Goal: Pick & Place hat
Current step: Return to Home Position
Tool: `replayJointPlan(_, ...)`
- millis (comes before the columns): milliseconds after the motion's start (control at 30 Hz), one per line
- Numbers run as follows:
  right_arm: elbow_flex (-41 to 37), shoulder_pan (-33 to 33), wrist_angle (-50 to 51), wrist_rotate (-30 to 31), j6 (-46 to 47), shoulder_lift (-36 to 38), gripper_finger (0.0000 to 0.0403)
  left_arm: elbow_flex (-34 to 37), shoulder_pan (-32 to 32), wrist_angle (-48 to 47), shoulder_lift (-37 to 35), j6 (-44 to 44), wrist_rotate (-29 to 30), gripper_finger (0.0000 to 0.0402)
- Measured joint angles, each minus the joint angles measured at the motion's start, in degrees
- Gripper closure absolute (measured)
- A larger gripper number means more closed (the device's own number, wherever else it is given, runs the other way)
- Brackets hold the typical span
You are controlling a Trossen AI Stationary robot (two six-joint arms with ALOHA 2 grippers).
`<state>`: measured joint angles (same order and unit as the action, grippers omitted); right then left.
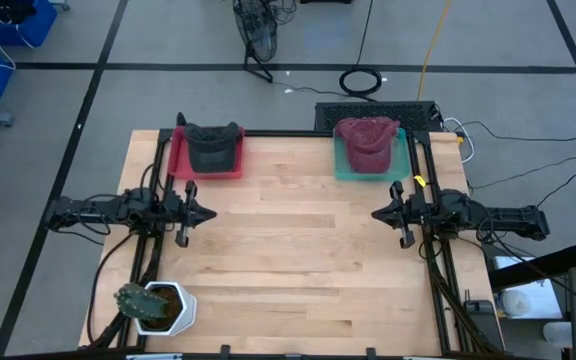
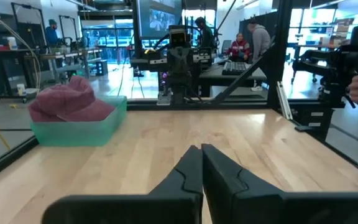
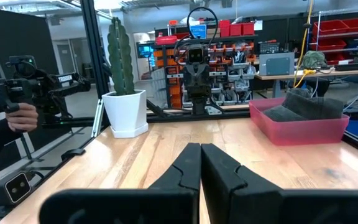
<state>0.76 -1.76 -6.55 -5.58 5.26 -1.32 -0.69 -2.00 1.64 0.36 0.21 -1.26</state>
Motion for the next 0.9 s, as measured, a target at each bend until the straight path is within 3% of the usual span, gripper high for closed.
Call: replayJointPlan(900, 0.02, 0.00, 0.39, -0.20, 0.02, 0.00, 0.0403, 0.00, 0.04, -0.12, 0.00, 0.61, -0.10, 0.0399)
